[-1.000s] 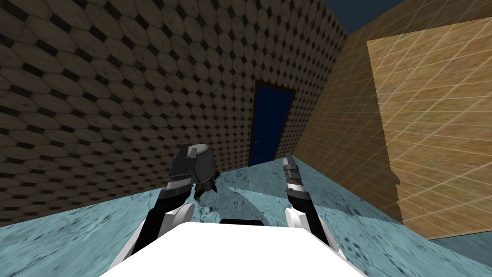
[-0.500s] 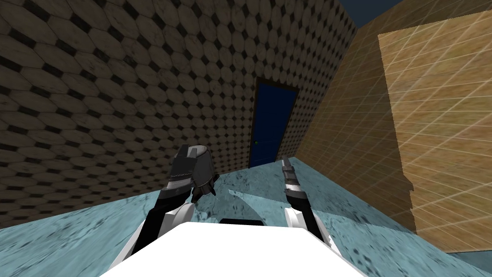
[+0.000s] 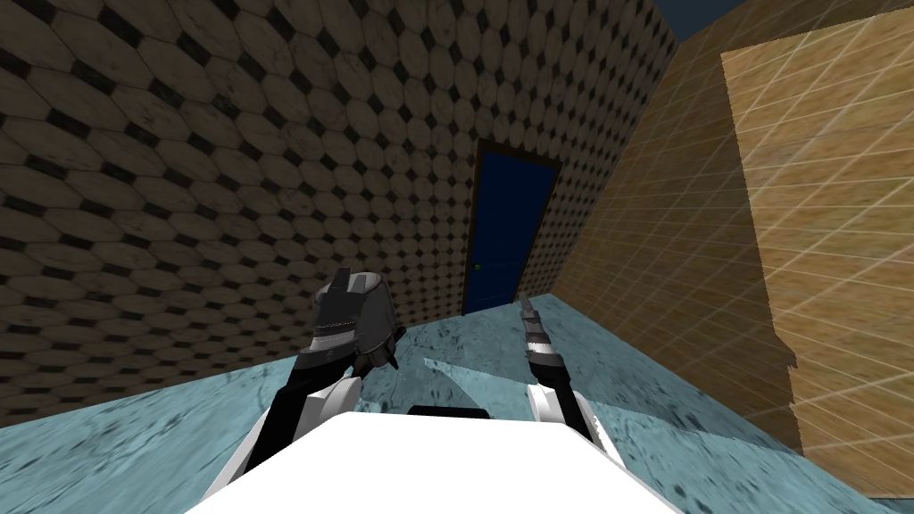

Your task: Pull the door open

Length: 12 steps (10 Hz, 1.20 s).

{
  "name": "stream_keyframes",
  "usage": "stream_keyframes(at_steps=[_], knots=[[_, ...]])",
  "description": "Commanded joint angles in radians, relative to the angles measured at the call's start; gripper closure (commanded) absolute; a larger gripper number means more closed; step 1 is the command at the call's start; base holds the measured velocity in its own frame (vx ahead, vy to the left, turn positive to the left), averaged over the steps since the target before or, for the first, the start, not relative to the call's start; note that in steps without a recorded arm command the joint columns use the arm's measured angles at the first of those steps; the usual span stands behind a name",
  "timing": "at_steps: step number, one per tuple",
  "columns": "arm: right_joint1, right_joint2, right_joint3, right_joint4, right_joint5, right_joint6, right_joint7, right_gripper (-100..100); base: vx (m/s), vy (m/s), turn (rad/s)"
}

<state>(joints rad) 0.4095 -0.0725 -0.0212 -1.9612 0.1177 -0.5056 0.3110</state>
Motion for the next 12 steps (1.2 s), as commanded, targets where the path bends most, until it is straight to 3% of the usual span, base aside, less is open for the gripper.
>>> stream_keyframes(at_steps=[1, 12], knots=[[-0.007, -0.005, -0.004, 0.028, 0.011, -0.011, 0.021, -100, 0.111, -0.010, 0.018], [-0.088, -0.040, -0.041, 0.267, 0.086, -0.100, 0.156, -100, 0.099, -0.008, 0.017]])
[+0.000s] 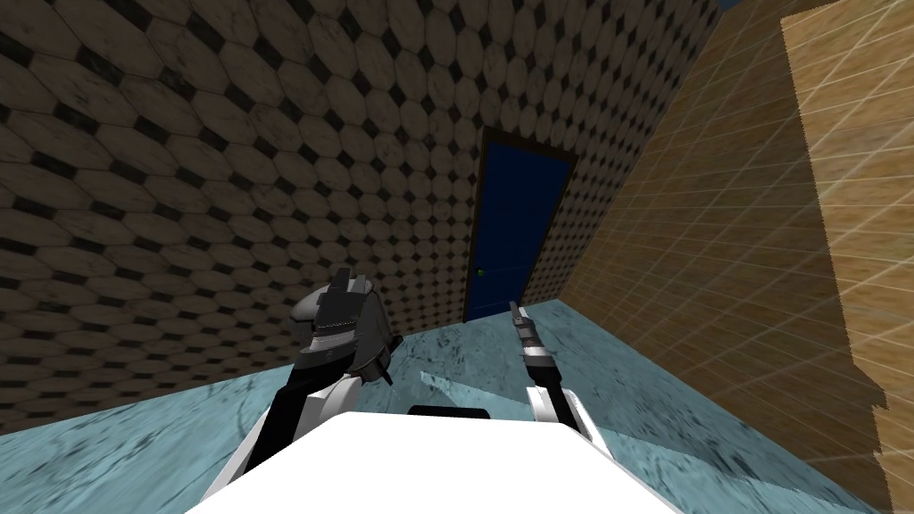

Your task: Pull the door open

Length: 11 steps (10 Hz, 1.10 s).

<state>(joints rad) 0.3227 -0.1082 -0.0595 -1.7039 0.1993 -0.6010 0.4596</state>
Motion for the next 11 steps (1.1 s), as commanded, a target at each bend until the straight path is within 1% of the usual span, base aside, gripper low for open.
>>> stream_keyframes(at_steps=[1, 11], knots=[[-0.010, -0.007, -0.007, 0.033, 0.011, -0.013, 0.021, -100, 0.107, -0.012, 0.020], [-0.091, -0.035, -0.044, 0.273, 0.086, -0.102, 0.156, -100, 0.097, -0.015, 0.020]])
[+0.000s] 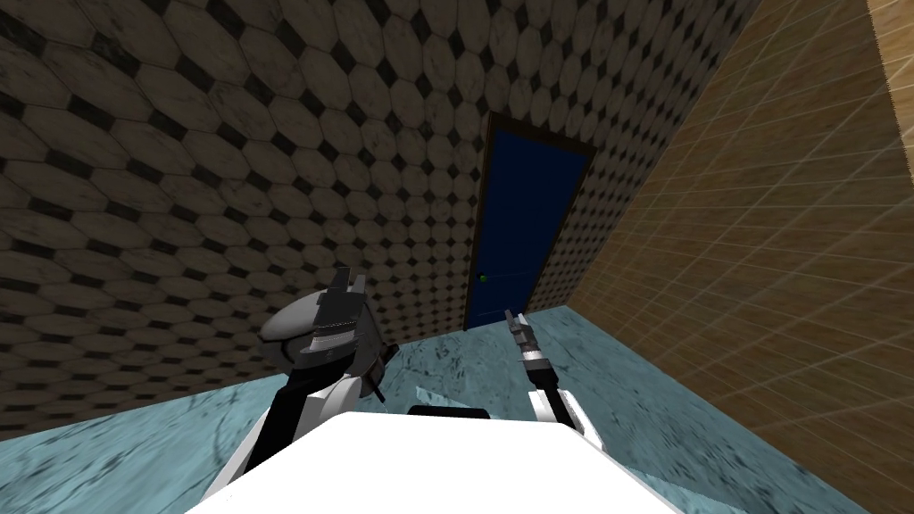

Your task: Pull the door open

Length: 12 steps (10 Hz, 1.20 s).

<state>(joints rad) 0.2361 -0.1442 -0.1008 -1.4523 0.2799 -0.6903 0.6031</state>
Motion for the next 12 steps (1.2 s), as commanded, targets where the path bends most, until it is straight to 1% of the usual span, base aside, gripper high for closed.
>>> stream_keyframes(at_steps=[1, 12], knots=[[-0.013, -0.002, -0.006, 0.045, 0.013, -0.022, 0.026, -100, 0.099, -0.012, 0.021], [-0.100, -0.028, -0.046, 0.303, 0.093, -0.117, 0.172, -100, 0.098, -0.014, 0.019]])
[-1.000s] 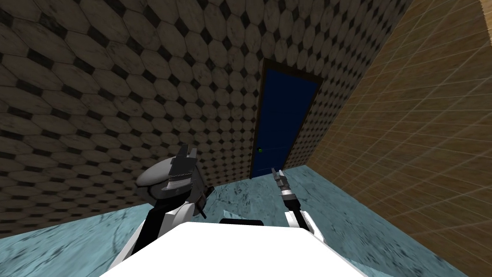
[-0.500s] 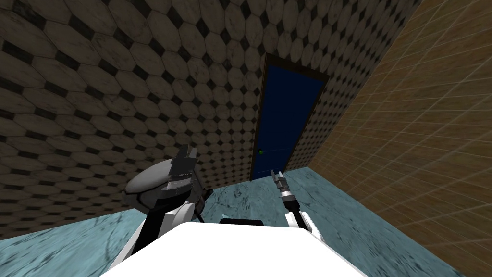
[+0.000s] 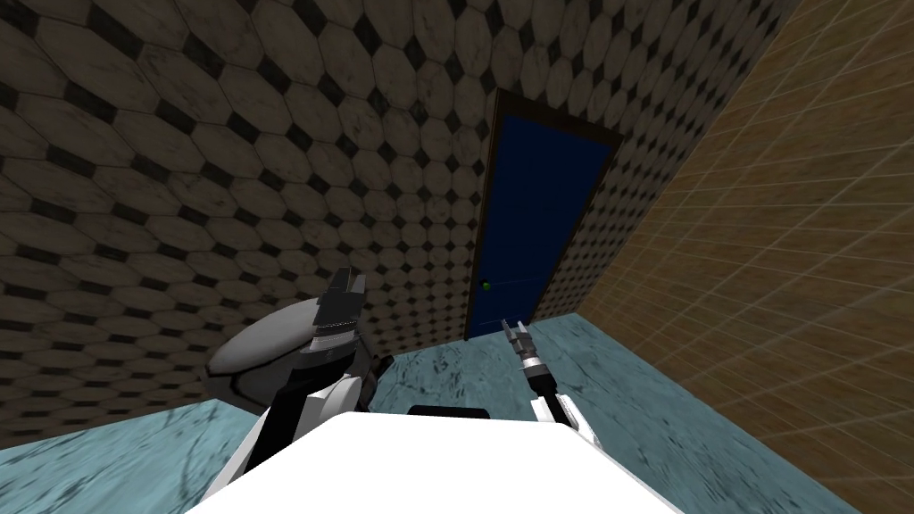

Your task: Pull the door open

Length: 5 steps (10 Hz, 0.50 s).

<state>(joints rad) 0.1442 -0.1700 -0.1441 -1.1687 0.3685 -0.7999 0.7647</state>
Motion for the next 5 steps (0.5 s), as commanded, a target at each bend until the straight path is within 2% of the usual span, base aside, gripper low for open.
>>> stream_keyframes(at_steps=[1, 5], knots=[[-0.016, -0.004, -0.007, 0.042, 0.011, -0.016, 0.023, -100, 0.096, -0.011, 0.018], [-0.045, -0.013, -0.020, 0.128, 0.038, -0.048, 0.071, -100, 0.096, -0.019, 0.018]])
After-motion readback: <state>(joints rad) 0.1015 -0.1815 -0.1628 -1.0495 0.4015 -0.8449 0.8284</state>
